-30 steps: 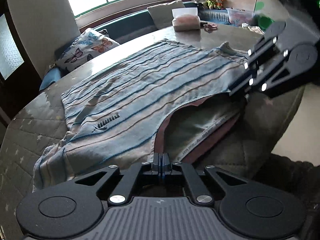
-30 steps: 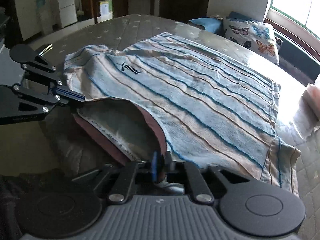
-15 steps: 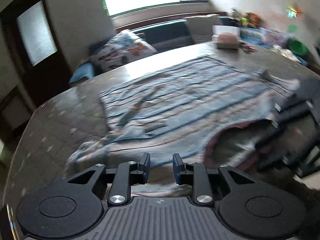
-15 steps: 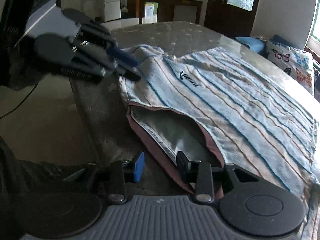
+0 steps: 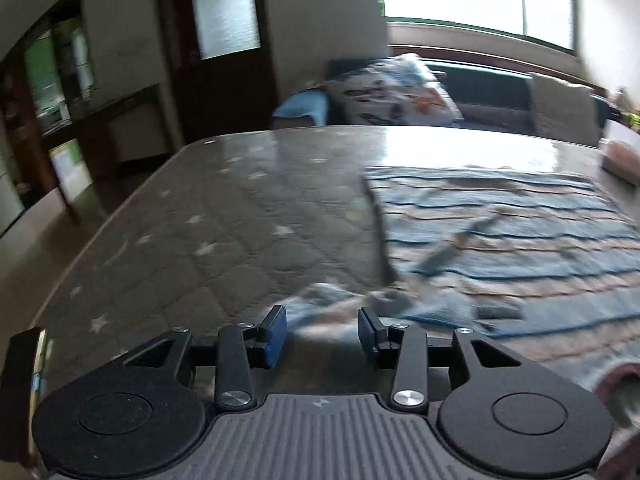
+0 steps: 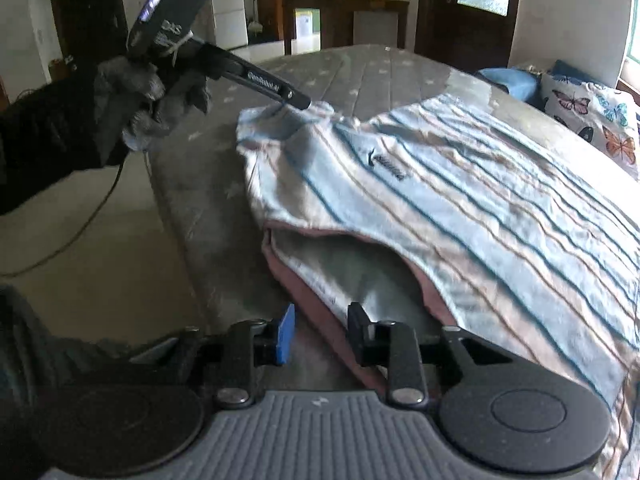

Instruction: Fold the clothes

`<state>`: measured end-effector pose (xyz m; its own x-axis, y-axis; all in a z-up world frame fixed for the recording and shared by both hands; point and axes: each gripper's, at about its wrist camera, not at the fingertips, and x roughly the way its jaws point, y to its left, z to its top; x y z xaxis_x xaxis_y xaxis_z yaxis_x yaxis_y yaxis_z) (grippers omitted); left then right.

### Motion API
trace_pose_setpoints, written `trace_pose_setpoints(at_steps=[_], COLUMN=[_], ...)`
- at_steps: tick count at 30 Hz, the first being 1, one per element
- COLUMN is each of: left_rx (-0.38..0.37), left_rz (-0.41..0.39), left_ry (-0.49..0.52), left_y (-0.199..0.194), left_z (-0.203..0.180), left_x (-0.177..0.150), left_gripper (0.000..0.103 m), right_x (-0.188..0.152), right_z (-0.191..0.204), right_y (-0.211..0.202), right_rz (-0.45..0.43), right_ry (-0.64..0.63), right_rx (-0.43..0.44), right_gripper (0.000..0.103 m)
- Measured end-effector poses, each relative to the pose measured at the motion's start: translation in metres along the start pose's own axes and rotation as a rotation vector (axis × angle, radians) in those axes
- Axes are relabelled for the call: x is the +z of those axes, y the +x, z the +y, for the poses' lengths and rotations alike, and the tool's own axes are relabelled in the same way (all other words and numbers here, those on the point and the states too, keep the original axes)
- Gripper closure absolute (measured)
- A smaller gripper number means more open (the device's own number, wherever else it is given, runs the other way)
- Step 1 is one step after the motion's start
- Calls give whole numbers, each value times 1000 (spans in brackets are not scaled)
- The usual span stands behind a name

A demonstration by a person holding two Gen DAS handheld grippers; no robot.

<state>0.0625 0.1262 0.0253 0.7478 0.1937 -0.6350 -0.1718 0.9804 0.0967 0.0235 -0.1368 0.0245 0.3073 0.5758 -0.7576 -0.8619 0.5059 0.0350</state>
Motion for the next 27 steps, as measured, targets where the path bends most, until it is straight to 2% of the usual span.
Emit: trace_pose_setpoints(at_steps=[1,6,7,8,11,17,19,20,21,22,24,27], left_rx=[15,63,70,78,93,66,39,29,19,22,46,78], left_rz=[13,71,78,85,99,91,88,85,81,76,67,56], left_ry=[-18,-74,-82,-90,-123,-141,-139,-138,-136,-126,-109,-102], left_y=[3,13,14,14,15,13,11,10,9,8,7,7], left_z=[5,26,30,33,45,49,48,48,48,46,42,38], left_x=[-1,-13,-16,-19,-26,-31,-32,-32,-33,-34,-33,-33], left_gripper=[58,56,56,56,56,59,68,77,90,94,99,100], right_x=[2,7,7,6,5,2,1,0,0,-2,-8,-18], right_z=[-1,-1,1,4,11,0,-3,-5,-7,-10,-16,-22], right_y=[3,20,22,23,20,12,9,8,6,5,2,-3], right_rz=[-6,5,11,13,24,20,19,18,18,19,28,37], right_ry=[8,55,50,37,3,45,60,67,74,83,106,139], right_rx=[9,82,91,96,103,68,57,51,45,37,17,-1], right_gripper=[67,64,58,56,56,57,56,56,56,56,56,55])
